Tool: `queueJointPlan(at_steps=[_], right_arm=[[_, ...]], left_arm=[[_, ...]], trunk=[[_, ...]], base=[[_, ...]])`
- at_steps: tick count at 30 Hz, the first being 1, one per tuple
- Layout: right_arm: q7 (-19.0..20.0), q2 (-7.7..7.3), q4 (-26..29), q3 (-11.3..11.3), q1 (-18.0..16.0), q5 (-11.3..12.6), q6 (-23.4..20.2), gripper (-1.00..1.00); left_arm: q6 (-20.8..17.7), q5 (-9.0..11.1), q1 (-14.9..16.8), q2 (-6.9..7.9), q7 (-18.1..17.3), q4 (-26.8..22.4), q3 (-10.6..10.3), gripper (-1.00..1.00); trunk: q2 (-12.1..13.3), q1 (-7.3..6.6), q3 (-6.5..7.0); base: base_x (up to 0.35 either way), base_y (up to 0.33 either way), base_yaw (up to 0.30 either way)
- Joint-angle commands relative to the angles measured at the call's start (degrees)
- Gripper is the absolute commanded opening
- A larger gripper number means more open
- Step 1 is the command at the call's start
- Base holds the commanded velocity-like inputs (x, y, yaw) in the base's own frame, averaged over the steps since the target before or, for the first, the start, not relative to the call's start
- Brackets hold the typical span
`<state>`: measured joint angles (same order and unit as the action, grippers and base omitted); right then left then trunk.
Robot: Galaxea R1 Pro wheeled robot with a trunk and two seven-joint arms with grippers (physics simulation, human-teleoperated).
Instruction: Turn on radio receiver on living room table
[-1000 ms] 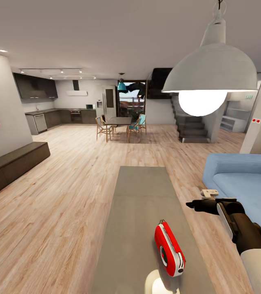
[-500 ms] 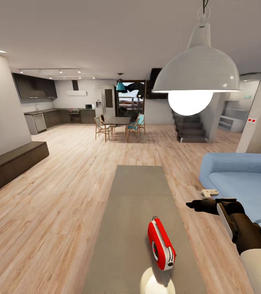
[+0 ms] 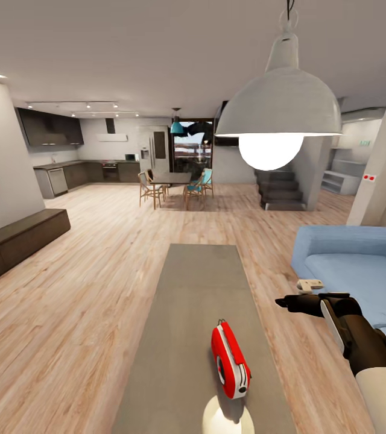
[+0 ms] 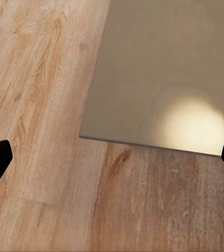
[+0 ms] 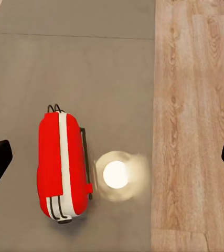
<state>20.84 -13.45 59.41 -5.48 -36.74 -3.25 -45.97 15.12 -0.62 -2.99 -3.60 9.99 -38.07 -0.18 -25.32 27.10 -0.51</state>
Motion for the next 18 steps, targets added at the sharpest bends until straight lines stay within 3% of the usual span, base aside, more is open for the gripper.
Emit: queueJointPlan(at_steps=[1, 18], right_arm=[[0.00, 0.00, 0.00, -0.01, 0.00, 0.00, 0.00, 1.00], [-0.01, 0.05, 0.00, 0.76, 0.00, 0.40, 0.01, 1.00]], left_arm=[[0.00, 0.00, 0.00, 0.00, 0.01, 0.01, 0.00, 1.00], [0.09, 0.09, 0.00, -0.63, -0.14, 0.02, -0.26, 1.00]], trunk=[[0.00, 0.00, 0.00], [0.00, 0.00, 0.00]], base=[[0.000, -0.009, 0.000], [0.000, -0.001, 0.000]])
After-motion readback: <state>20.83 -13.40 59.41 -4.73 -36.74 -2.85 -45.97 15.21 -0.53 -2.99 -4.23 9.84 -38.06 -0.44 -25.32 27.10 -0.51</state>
